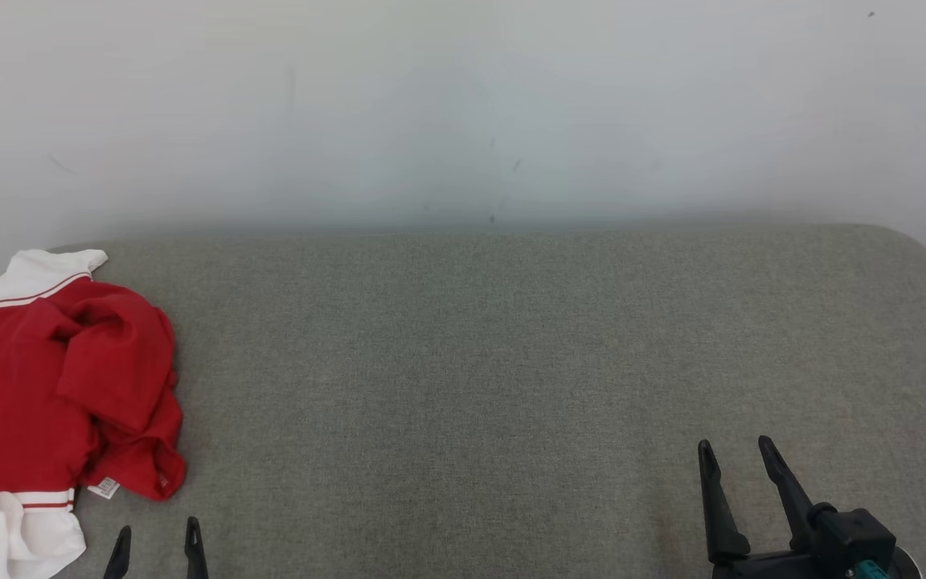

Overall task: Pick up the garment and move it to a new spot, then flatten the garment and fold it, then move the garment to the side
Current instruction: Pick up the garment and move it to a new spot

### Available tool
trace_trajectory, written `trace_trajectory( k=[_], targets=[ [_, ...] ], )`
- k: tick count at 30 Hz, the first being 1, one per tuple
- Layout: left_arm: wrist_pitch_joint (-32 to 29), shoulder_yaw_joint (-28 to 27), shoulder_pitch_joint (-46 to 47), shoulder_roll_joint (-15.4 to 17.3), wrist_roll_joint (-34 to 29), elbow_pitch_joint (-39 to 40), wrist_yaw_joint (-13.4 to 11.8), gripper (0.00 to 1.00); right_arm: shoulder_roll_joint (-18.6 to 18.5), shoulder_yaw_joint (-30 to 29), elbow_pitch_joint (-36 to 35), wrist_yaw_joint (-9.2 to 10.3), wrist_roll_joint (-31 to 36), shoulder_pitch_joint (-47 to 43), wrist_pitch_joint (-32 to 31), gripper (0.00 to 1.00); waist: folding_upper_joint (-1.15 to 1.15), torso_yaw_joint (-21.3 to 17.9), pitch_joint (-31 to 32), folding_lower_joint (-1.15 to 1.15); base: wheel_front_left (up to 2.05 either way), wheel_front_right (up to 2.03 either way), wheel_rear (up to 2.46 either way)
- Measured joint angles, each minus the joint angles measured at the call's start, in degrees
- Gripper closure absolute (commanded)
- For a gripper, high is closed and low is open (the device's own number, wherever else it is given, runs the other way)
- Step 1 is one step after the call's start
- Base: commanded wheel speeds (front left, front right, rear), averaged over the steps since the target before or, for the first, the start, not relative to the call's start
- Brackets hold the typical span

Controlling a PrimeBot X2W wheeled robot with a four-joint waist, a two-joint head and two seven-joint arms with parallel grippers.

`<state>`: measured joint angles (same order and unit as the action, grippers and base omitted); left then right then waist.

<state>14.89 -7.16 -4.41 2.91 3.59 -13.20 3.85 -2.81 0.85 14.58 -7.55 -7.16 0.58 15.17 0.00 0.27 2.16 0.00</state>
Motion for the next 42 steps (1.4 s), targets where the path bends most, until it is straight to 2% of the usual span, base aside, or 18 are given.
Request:
trace_trajectory(
  k=[29, 35, 42],
  targets=[
    [0.0, -1.1, 1.9, 0.0, 0.1, -3.8, 0.3, 0.0, 0.0, -0.5, 2.7, 0.0, 1.0, 0.7, 0.0, 0.0, 0.0, 1.0, 0.3, 0.0, 0.0, 0.0, 0.0],
    [0.0, -1.0, 2.2, 0.0, 0.3, -4.1, 0.5, 0.0, 0.0, -1.0, 2.9, 0.0, 0.7, 0.5, 0.0, 0.0, 0.0, 2.9, 0.4, 0.0, 0.0, 0.0, 0.0],
    [0.0, -1.6, 2.2, 0.5, 0.3, -4.7, 0.7, 0.0, 0.0, -0.9, 3.3, 0.0, 0.5, -0.3, 0.0, 0.0, 0.0, 7.6, 0.8, 0.0, 0.0, 0.0, 0.0]
  ],
)
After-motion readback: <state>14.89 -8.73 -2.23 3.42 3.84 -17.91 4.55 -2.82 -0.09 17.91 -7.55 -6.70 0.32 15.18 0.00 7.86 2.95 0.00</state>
